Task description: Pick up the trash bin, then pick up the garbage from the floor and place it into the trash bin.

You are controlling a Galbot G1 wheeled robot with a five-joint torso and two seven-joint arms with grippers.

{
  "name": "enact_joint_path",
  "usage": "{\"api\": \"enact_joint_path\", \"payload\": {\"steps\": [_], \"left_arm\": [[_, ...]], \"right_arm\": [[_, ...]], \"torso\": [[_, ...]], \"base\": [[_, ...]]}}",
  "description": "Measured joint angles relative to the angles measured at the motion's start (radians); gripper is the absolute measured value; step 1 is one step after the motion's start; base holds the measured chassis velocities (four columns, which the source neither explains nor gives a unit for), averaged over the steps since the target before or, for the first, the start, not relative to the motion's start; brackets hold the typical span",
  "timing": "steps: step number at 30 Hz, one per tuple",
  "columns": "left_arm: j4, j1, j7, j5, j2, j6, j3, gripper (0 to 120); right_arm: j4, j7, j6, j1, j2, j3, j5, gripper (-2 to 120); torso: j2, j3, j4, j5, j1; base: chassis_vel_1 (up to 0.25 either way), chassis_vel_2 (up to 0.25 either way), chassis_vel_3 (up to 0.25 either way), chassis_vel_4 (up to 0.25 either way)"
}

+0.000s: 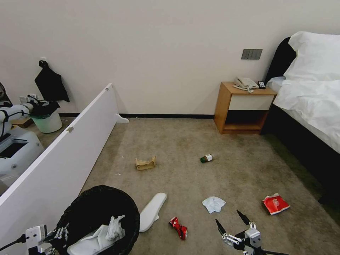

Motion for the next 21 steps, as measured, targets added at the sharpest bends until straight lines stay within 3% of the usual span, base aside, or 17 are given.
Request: {"api": "enact_joint_path", "payload": {"steps": [21], "left_arm": [[-0.004,0.002,-0.001,0.004,-0.004,0.001,0.009,4]], "right_arm": [[-0.003,-0.002,-0.001,0.004,-0.005,-0.001,0.003,100]], "torso": [[0.0,0.0,0.0,0.0,0.0]], "base": [[-0.051,0.053,0.055,-0.053]]}}
